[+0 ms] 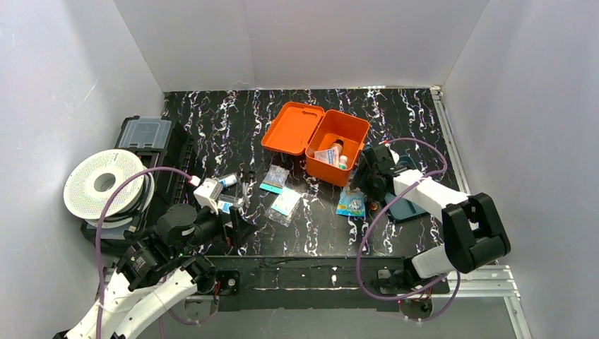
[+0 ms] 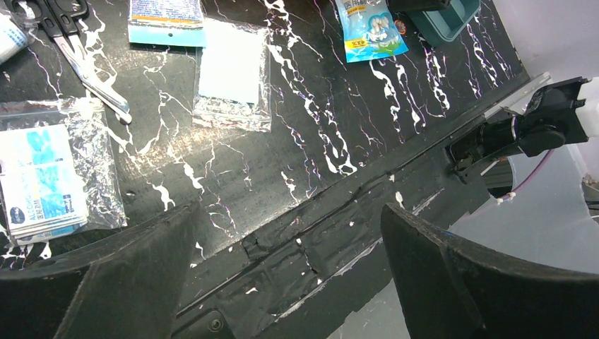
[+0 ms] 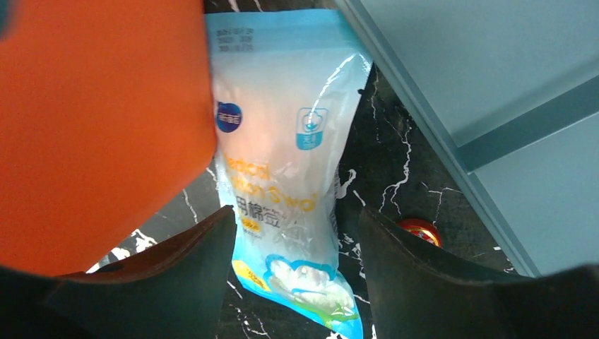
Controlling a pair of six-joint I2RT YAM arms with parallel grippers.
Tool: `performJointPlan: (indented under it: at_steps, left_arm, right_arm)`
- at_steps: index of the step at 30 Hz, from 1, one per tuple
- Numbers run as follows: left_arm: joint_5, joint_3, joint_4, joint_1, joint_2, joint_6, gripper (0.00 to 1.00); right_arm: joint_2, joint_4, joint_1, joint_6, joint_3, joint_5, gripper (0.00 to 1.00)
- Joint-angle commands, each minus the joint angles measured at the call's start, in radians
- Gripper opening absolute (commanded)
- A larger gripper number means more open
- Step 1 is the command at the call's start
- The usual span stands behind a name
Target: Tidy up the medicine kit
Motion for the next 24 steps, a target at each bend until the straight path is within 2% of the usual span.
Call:
performJointPlan:
  at_steps: [1,6,12,24]
  left_arm:
    - [0.003,-0.003,0.007,0.0,0.016,0.012,0.99]
    - [0.003,-0.001,0.006,0.0,0.021,0.013,0.99]
    - [0.003,-0.003,0.007,-0.001,0.016,0.013,1.0]
    - [0.003,-0.003,0.008,-0.001,-0.008,0.011,0.99]
  right_arm:
    - [0.033,0.059,-0.006,0.02,-0.015,-0.009,0.68]
    - [0.044,0.072,-0.006,0.019,-0.024,-0.016,0.5]
    - [0.018,0.062,-0.006,0.006,-0.034,-0.009,0.03]
    - [-0.226,-0.14,-0.006,-0.053,-0.025,0.083,0.01]
